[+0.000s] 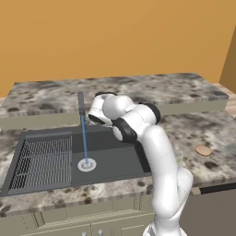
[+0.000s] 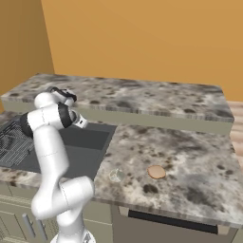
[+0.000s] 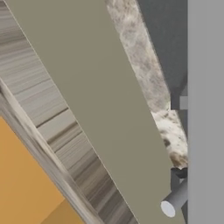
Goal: Turn on the sink faucet. Then move the garlic from the counter to the sink. Turn off the sink. Move the vegetable from the sink to the pot next to the stove. Finally move the pot to the center burner.
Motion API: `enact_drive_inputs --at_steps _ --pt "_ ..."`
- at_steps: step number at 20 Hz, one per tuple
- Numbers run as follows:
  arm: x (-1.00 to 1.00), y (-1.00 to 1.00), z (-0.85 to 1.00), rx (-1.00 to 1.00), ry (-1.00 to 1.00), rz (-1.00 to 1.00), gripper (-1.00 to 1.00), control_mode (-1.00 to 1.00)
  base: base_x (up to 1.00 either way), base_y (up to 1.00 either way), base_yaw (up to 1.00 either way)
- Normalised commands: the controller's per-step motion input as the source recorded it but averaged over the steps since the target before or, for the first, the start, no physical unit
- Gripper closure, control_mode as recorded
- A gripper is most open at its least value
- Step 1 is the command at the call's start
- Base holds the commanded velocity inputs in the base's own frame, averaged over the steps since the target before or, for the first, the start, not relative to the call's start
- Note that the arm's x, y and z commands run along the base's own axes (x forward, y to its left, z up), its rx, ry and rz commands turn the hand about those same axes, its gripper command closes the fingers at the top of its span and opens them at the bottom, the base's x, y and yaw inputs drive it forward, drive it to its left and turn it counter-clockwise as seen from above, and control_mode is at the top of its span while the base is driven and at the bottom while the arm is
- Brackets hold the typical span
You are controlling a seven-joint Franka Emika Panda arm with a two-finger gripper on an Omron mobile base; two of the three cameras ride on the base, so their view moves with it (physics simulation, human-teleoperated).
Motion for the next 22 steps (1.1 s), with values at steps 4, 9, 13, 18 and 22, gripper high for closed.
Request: enact_drive_inputs --at_steps 4,9,13,18,22 --pt "0.00 -0.30 0.10 0.01 0.01 0.00 -1.00 -1.00 0.00 0.00 0.00" --pt "-0.04 -0.38 0.38 0.00 0.00 0.00 -1.00 -1.00 0.00 0.00 0.00" --pt "-0.08 -0.47 0.46 0.00 0.00 0.00 -1.00 -1.00 0.00 0.00 0.00" --pt "-0.22 -0.56 0.49 0.00 -0.01 0.00 -1.00 -1.00 0.00 0.00 0.00" --pt "-0.31 -0.63 0.55 0.00 0.00 0.00 -1.00 -1.00 0.00 0.00 0.00"
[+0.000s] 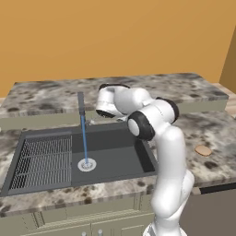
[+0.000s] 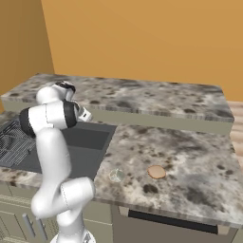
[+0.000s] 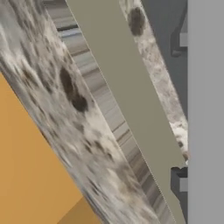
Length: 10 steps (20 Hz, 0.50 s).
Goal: Turn on the sink faucet. Then move the garlic from the counter to the sink. Turn off the sink. Move the vegetable from the sink to the pot next to the stove. Finally move the pot to the center burner.
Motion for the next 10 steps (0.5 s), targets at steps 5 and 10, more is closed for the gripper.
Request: enact_drive_inputs --at_steps 5,10 --pt "-0.32 -0.66 0.57 0.00 0.00 0.00 -1.00 -1.00 0.00 0.00 0.00" --pt "-0.42 -0.60 0.65 0.00 -0.03 0.00 -1.00 -1.00 0.00 0.00 0.00"
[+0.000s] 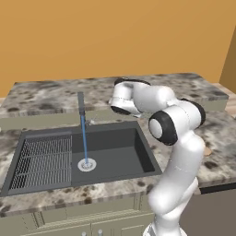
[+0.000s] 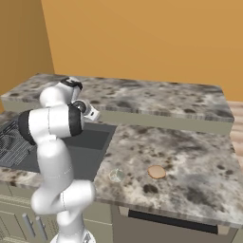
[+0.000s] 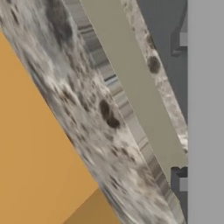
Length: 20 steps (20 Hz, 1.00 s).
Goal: Turn on the sink faucet. Then move the garlic from the counter to the sink. Turn off the sink. Move the vegetable from the sink to the pot next to the stove. Finally move the pot to the center burner.
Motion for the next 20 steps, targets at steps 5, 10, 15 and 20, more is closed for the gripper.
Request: enact_drive_inputs --at_steps 5,10,15,20 --pt "-0.31 -0.44 0.82 0.00 -0.01 0.00 -1.00 -1.00 0.00 0.00 0.00" --pt "-0.08 -0.49 0.98 0.00 0.03 0.00 -1.00 -1.00 0.00 0.00 0.00" --pt "0.00 -0.47 0.95 0.00 0.13 0.00 -1.00 -1.00 0.00 0.00 0.00" --pt "0.00 -0.46 0.94 0.00 0.16 0.00 -1.00 -1.00 0.00 0.00 0.00"
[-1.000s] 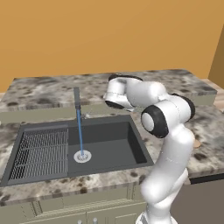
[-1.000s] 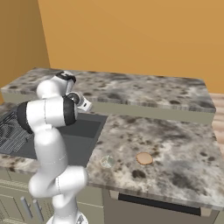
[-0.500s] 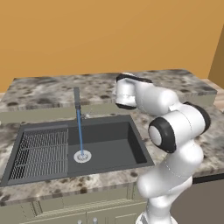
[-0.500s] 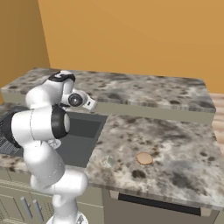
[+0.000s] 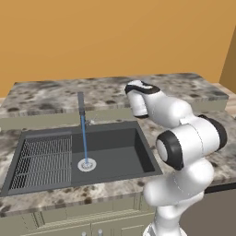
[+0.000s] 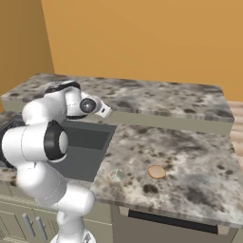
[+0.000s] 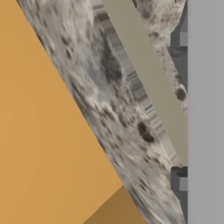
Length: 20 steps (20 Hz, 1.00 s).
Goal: Turn on the sink faucet. Then move the garlic from the counter to the sink. Turn off the sink. Move the vegetable from the sink to the pot next to the stove. Finally move the pot to the center burner.
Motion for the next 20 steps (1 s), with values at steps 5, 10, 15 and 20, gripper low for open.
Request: enact_drive_inputs --at_steps 5,10,15,20 --pt "0.00 -0.41 0.99 0.00 0.20 0.00 -1.00 -1.00 0.00 0.00 0.00" --pt "0.00 -0.46 1.00 0.00 0.23 0.00 -1.00 -1.00 0.00 0.00 0.00" --pt "-0.09 -0.39 0.80 0.00 0.27 -0.02 -1.00 -1.00 0.00 0.00 0.00" --pt "-0.56 -0.17 0.06 0.00 0.35 -0.02 -1.00 -1.00 0.00 0.00 0.00"
